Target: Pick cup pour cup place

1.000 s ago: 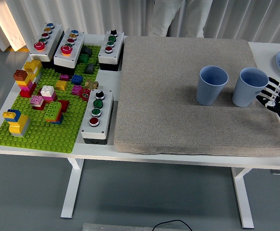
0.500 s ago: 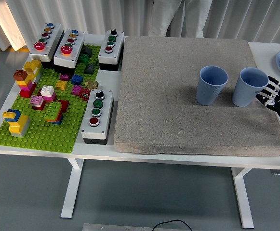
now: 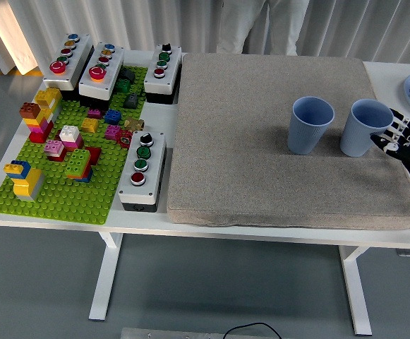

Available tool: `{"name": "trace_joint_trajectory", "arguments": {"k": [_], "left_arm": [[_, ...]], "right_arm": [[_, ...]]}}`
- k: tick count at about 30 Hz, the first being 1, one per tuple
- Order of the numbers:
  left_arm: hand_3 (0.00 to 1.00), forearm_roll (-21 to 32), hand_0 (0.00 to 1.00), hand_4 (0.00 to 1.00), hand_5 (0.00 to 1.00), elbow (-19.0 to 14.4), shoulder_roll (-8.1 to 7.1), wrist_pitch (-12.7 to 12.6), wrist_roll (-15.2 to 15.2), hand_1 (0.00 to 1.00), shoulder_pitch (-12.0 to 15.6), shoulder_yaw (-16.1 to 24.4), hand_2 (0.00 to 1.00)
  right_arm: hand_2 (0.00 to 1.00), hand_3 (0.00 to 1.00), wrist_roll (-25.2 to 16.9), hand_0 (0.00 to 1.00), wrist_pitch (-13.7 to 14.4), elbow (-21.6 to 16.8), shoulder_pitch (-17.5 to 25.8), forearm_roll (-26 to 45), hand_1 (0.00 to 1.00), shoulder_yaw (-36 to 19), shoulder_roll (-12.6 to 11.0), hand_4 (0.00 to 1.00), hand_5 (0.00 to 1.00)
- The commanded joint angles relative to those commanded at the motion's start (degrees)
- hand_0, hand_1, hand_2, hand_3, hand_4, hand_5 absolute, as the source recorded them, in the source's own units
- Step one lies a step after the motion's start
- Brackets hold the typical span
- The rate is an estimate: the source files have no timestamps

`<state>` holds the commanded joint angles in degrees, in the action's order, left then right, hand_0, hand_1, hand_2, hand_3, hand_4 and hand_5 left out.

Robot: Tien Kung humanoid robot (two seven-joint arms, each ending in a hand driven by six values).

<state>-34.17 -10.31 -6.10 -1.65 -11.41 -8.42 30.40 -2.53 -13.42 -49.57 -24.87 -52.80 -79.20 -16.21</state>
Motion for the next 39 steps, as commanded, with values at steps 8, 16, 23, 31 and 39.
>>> {"name": "trace_joint_trajectory", "arguments": {"k": [8,16,23,31,39], "left_arm": [[0.659,0.28,0.733,0.532,0.938,0.0,0.09,-0.01,0.08,0.776,-0.25,-0.37,0.836],[0.66,0.44,0.733,0.532,0.938,0.0,0.12,-0.01,0.11,0.776,-0.32,-0.53,0.835],[0.66,-0.11,0.734,0.532,0.938,0.0,0.24,-0.01,0.04,0.776,-0.46,-0.03,0.836],[0.66,-0.86,0.734,0.532,0.937,0.0,0.38,-0.01,-0.03,0.776,-0.8,0.52,0.836],[0.66,-0.74,0.734,0.532,0.938,0.0,0.33,0.0,-0.03,0.776,-0.65,0.19,0.837]], "right_arm": [[0.883,0.899,-0.07,0.902,-0.07,0.45,-0.28,-0.2,0.846,0.42,0.34,0.798,0.208],[0.896,0.903,0.23,0.913,-0.6,0.74,-0.09,-0.91,0.856,0.34,0.63,0.799,0.208],[0.897,0.903,-0.18,0.914,-0.55,1.46,-0.2,-0.81,0.856,0.08,0.34,0.798,0.205],[0.94,0.919,-0.93,0.919,-0.32,2.2,-0.88,-1.03,0.88,0.9,0.56,0.8,0.194],[0.998,0.979,-0.73,0.953,-0.15,2.91,-1.01,-2.09,0.941,1.44,0.88,0.811,0.226]]}}
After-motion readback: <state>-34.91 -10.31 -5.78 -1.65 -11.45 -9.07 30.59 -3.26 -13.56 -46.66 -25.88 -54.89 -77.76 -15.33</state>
